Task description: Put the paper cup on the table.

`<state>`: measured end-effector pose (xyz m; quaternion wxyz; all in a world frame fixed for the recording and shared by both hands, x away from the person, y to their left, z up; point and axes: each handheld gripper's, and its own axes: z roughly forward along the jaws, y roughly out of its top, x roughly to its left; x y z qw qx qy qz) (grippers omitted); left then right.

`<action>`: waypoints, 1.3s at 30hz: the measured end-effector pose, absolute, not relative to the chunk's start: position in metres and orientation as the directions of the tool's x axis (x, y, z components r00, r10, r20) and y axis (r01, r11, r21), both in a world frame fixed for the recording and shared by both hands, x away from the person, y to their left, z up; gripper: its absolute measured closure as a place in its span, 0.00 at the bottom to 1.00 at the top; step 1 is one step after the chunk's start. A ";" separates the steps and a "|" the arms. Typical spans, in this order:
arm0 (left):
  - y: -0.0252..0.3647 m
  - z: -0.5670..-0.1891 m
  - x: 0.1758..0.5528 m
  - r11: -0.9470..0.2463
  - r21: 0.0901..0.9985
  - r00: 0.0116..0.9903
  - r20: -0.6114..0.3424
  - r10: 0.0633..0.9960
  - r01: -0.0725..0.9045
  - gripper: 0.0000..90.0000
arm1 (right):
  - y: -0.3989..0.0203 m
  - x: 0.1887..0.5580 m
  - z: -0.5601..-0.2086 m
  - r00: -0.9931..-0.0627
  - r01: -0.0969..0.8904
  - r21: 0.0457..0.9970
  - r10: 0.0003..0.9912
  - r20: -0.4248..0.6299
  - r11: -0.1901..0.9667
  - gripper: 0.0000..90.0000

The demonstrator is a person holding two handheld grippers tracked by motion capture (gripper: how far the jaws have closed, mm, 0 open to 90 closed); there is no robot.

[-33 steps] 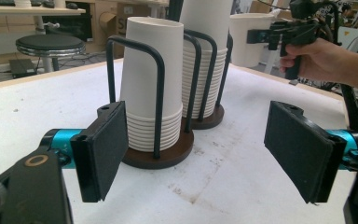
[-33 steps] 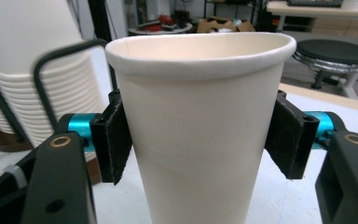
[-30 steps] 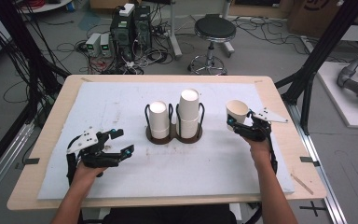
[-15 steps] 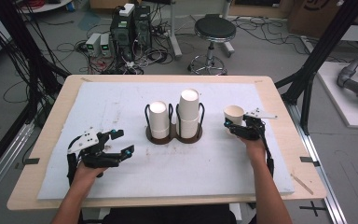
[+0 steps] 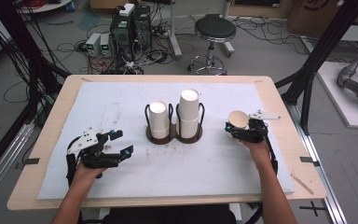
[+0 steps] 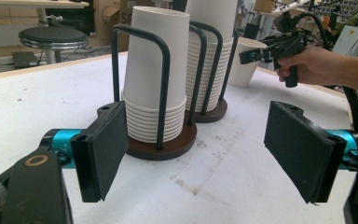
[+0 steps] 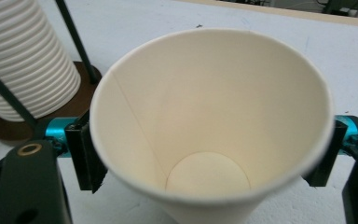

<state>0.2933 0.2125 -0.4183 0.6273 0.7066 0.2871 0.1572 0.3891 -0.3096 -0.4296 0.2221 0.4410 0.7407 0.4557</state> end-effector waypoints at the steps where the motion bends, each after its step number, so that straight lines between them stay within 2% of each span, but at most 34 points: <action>1: 0.213 -0.418 0.293 -0.049 0.977 0.786 -0.138 0.603 0.209 0.24 | -0.310 0.388 -0.429 -0.519 0.448 0.870 0.852 0.066 0.205 0.22; 18: 0.212 -0.418 0.295 -0.048 0.977 0.785 -0.138 0.603 0.208 0.24 | -0.331 0.350 -0.424 -0.552 0.401 0.894 0.832 0.062 0.199 0.22; 39: 0.212 -0.418 0.295 -0.041 0.976 0.782 -0.145 0.606 0.213 0.24 | -0.329 0.349 -0.431 -0.565 0.413 0.884 0.823 0.059 0.220 0.22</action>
